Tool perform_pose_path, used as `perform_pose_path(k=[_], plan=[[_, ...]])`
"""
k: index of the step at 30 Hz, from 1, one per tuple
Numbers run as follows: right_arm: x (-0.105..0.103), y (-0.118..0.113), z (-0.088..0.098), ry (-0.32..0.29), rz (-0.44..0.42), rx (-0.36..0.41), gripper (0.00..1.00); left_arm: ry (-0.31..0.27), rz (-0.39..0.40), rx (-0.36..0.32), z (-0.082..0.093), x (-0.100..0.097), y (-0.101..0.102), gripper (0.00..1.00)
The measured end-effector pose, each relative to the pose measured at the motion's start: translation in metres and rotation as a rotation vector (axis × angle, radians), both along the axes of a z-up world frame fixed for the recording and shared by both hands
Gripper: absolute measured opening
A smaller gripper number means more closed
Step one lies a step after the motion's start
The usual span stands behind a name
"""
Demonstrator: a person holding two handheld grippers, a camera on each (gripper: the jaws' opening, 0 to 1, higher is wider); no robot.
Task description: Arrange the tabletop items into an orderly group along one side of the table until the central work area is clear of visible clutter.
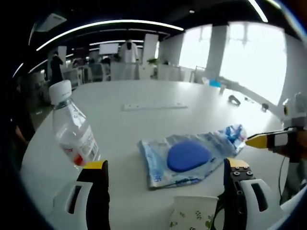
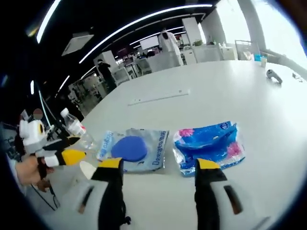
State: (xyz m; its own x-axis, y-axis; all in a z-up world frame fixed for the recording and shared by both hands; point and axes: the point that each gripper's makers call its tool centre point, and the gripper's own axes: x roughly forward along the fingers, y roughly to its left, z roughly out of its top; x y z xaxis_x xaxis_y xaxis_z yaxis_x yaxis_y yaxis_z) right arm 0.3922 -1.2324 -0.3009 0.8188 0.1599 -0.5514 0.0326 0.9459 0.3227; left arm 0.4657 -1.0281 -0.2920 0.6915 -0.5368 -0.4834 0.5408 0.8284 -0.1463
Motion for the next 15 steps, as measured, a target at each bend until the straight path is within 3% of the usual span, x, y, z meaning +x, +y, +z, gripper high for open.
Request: perform_pose_path(k=[15], plan=[[-0.003, 0.003, 0.007, -0.003, 0.036, -0.017, 0.58, -0.001, 0.03, -0.003, 0.007, -0.014, 0.018, 0.96]])
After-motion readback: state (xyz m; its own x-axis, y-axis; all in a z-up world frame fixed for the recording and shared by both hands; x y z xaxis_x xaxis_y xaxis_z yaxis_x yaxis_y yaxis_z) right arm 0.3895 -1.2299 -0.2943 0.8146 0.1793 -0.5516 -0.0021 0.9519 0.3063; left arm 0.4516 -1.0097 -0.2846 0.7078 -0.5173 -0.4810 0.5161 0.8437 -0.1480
